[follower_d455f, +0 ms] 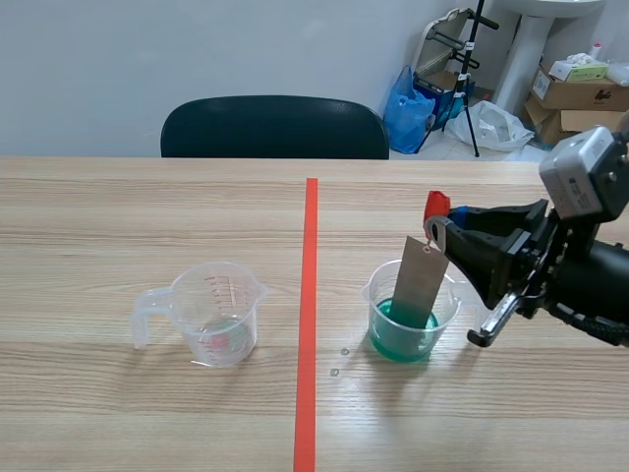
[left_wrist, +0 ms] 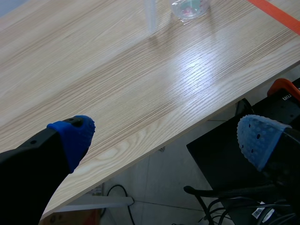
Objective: Do the redox reaction experiment
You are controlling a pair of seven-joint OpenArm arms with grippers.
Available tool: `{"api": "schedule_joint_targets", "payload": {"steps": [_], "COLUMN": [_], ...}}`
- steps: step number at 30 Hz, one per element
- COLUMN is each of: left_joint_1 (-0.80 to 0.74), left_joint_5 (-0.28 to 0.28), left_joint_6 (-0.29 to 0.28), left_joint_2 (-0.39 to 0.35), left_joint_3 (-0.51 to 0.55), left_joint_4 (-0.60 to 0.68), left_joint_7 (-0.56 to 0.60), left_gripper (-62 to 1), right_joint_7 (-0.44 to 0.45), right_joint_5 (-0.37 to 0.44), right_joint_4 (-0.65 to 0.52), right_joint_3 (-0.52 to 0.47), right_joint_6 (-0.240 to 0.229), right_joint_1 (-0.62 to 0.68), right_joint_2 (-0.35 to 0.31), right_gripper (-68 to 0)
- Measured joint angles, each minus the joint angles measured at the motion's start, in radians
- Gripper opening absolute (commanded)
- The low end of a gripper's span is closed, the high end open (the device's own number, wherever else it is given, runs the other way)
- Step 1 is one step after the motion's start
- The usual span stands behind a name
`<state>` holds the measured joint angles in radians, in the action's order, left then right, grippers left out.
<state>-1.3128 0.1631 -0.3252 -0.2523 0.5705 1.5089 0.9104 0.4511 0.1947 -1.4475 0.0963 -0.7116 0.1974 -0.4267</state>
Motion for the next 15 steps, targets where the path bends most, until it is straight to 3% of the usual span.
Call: {"api": "schedule_joint_targets", "payload": {"steps": [15], "left_joint_1": [0.0], "left_joint_5": [0.0], "left_joint_6": [0.0], "left_joint_2": [0.0], "left_joint_3": [0.0], "left_joint_4": [0.0], "left_joint_7": [0.0], "left_gripper": [1.4], "right_joint_7": [0.023], "right_joint_5": [0.004], "right_joint_4": [0.019], "right_joint_3": [0.0], "right_joint_6": [0.0], "right_joint_1": [0.0], "right_joint_2": [0.0], "right_gripper": [-65.5]}}
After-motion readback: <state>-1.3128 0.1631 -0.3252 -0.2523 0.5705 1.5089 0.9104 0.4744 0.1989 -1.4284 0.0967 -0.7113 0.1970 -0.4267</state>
